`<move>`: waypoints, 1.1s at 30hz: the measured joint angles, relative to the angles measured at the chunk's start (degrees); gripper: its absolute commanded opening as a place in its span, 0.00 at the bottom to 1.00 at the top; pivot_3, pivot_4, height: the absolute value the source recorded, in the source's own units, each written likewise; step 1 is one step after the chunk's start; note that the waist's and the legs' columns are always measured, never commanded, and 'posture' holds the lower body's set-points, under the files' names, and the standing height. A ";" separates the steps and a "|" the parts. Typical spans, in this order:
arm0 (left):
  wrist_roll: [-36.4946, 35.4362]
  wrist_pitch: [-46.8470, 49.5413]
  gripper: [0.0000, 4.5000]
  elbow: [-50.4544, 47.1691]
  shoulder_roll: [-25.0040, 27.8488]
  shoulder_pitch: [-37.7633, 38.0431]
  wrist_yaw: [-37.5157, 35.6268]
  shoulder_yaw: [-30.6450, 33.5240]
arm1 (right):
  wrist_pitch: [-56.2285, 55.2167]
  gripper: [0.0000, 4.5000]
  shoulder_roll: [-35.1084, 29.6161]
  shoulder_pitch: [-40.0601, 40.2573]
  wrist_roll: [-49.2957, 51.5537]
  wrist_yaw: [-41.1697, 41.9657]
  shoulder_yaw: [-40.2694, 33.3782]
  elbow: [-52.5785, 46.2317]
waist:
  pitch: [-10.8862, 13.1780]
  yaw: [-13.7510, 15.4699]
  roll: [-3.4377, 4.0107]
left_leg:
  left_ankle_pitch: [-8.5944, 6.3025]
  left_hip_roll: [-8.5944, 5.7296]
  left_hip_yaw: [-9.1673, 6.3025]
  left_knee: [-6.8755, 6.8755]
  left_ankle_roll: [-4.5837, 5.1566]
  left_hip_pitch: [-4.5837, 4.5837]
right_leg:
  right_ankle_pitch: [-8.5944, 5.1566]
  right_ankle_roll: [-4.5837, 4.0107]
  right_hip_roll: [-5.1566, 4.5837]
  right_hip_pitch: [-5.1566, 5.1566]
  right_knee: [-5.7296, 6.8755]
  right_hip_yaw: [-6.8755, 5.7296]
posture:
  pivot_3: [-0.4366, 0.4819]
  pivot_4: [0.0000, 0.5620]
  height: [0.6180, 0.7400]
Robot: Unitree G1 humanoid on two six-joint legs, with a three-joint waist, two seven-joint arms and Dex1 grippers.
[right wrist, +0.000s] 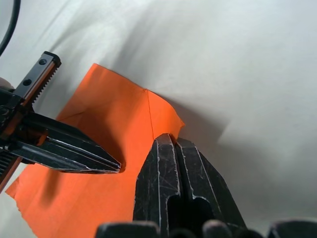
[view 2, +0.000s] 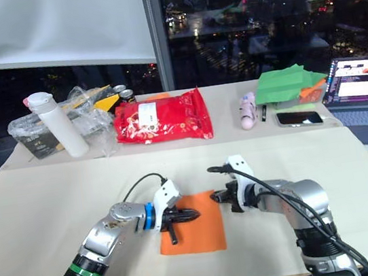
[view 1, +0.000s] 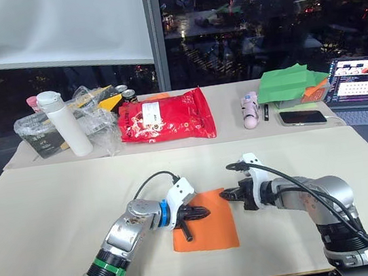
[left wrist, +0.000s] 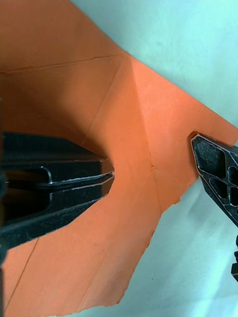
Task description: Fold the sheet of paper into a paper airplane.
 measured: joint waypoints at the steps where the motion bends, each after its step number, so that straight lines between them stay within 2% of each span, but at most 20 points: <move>1: 0.00 -0.01 0.00 0.00 0.00 0.01 -0.01 0.00 | -1.22 0.01 -1.15 0.30 -0.12 0.74 1.09 -1.30 | 0.00 0.02 0.00 | 0.00 0.00 0.00 0.00 0.00 0.00 | 0.00 0.00 0.00 0.00 -0.01 0.00 | 0.48 0.27 0.83; 5: -0.05 0.05 0.00 0.04 0.01 0.02 -0.04 0.14 | -4.94 0.01 -5.77 1.59 -2.12 2.07 6.20 -5.43 | 0.01 -0.05 -0.01 | 0.00 0.00 0.00 -0.01 0.00 0.00 | 0.00 0.00 0.00 0.00 -0.05 0.00 | 0.48 0.27 0.83; 11: -2.10 2.75 0.00 0.03 -0.23 0.09 0.11 2.27 | -10.19 0.01 -8.14 0.49 -6.73 2.34 11.30 -5.74 | 0.03 -0.23 -0.04 | 0.00 0.01 0.00 -0.02 0.00 -0.03 | 0.02 0.04 0.00 -0.09 -0.04 0.00 | 0.48 0.27 0.83; 17: -2.60 1.17 0.00 -2.11 1.46 0.09 -0.09 4.47 | -16.92 0.01 -11.17 -2.28 -11.66 4.61 14.22 -2.28 | 0.06 -0.06 -0.05 | 0.00 0.00 0.01 -0.04 0.00 -0.07 | 0.02 0.04 -0.01 -0.08 -0.10 0.00 | 0.48 0.27 0.83; 22: -2.42 -0.91 0.00 -2.06 2.40 0.10 -0.58 4.49 | -24.38 0.01 -14.75 -6.26 -16.17 11.37 19.30 2.42 | 0.07 -0.04 -0.06 | 0.00 0.00 0.01 -0.03 0.00 -0.07 | 0.02 0.04 0.00 -0.08 -0.12 0.00 | 0.48 0.27 0.83; 27: -1.87 -1.38 0.00 -1.82 2.43 0.10 -0.56 4.33 | -33.74 0.01 -15.45 -10.04 -21.71 16.80 22.69 8.86 | 0.08 -0.06 -0.07 | 0.00 0.01 0.01 -0.04 0.00 -0.06 | 0.02 0.04 0.00 -0.08 -0.10 -0.01 | 0.48 0.27 0.83; 33: -0.57 -3.43 0.00 -0.22 2.74 1.98 -0.28 3.98 | -41.17 0.01 -15.21 -9.63 -27.66 18.71 25.38 9.06 | 0.07 -0.01 -0.06 | 0.00 0.01 0.01 -0.04 0.00 -0.06 | 0.02 0.04 0.00 -0.06 -0.10 0.00 | 0.48 0.27 0.83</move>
